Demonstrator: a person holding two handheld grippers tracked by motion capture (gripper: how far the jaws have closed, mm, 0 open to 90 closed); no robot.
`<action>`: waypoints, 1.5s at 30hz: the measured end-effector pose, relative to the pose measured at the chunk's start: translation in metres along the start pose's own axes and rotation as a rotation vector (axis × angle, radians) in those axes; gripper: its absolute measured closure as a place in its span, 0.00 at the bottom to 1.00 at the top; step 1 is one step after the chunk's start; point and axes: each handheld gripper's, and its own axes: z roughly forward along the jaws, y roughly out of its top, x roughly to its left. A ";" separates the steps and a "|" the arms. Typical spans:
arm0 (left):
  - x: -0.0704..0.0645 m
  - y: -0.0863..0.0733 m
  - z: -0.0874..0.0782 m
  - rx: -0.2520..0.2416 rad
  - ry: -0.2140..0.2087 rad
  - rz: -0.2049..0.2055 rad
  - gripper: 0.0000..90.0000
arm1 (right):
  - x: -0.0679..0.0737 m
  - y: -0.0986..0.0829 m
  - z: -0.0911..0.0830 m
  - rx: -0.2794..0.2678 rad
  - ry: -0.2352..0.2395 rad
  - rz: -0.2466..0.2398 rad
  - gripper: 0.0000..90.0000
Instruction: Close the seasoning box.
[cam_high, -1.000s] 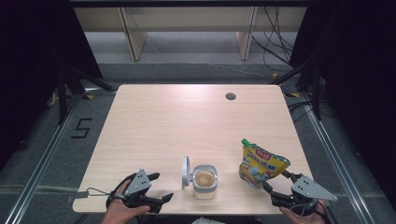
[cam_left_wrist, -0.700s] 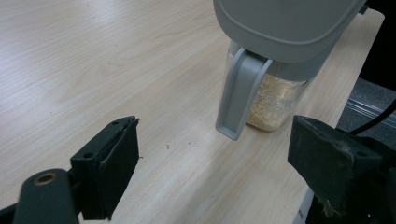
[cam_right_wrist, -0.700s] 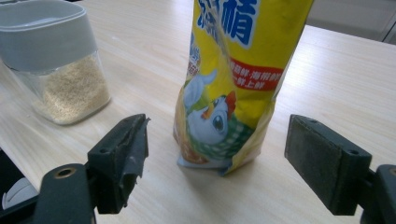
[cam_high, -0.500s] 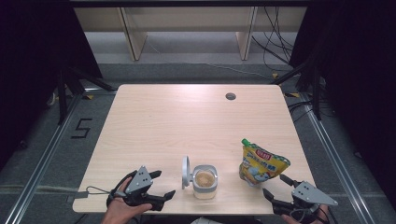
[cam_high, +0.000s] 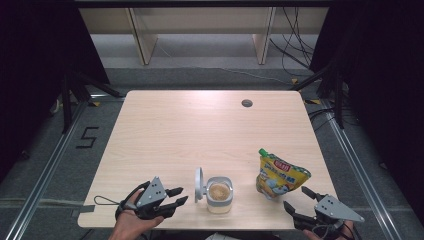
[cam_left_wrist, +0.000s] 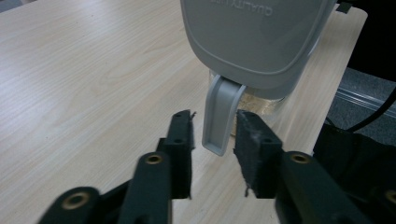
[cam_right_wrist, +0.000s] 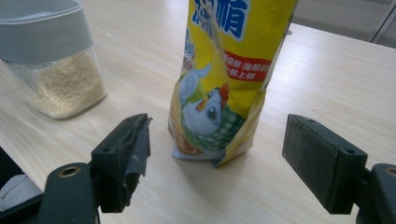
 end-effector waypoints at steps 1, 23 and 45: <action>-0.001 0.000 0.000 -0.001 0.010 -0.007 0.85 | 0.001 0.000 0.000 -0.001 0.006 0.001 0.27; -0.009 0.034 0.004 -0.058 -0.021 0.052 0.99 | 0.001 0.001 0.001 0.016 0.008 -0.032 0.28; -0.022 0.049 0.028 -0.036 -0.058 0.105 0.99 | 0.002 0.001 0.003 0.013 0.020 -0.043 0.29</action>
